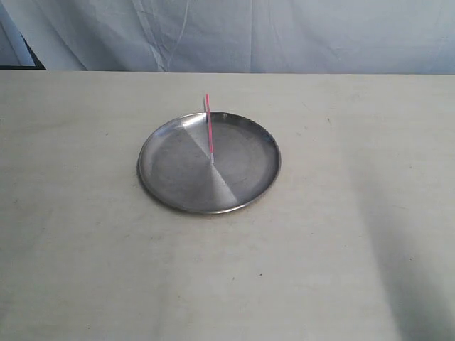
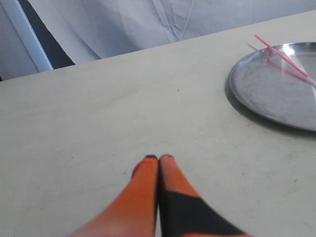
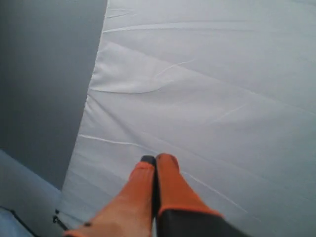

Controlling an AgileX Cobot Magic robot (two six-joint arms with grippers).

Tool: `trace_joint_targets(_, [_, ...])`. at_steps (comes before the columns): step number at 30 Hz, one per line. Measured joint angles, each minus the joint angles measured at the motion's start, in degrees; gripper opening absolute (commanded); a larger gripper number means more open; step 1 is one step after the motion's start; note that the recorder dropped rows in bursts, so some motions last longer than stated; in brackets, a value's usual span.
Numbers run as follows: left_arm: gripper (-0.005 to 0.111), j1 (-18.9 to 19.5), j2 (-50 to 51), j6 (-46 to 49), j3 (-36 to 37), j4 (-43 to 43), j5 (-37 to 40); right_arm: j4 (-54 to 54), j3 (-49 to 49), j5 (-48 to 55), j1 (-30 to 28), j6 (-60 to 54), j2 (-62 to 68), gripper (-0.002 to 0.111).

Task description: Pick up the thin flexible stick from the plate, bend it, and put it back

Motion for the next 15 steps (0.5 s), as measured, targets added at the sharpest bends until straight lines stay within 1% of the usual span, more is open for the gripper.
trace_joint_targets(1, [0.000, 0.0, -0.1, 0.0, 0.0, 0.0, 0.0, -4.9, -2.2, 0.8, 0.0, 2.0, 1.3, -0.001])
trace_joint_targets(3, [0.000, 0.0, -0.1, 0.0, 0.0, 0.0, 0.0, -19.6, -9.6, 6.5, 0.0, 3.3, 7.1, -0.001])
trace_joint_targets(5, [0.000, 0.0, -0.1, 0.0, 0.0, 0.0, 0.0, -34.8, -20.0, 19.6, 0.0, 3.4, 18.1, -0.001])
trace_joint_targets(6, [0.000, 0.0, -0.1, 0.0, 0.0, 0.0, 0.0, -40.0, -26.1, 28.3, 0.0, 2.0, 26.6, -0.001])
trace_joint_targets(9, [0.000, 0.0, -0.1, 0.0, 0.0, 0.0, 0.0, -43.1, -37.0, 41.2, 0.2, -6.6, 43.2, -0.001])
trace_joint_targets(13, [0.000, 0.0, -0.1, 0.0, 0.0, 0.0, 0.0, -36.7, -53.7, 54.9, 3.3, -21.0, 65.7, -0.001])
trace_joint_targets(15, [0.000, 0.0, -0.2, 0.0, 0.0, 0.0, 0.0, -33.8, -62.0, 59.5, 5.9, -25.2, 75.1, -0.001])
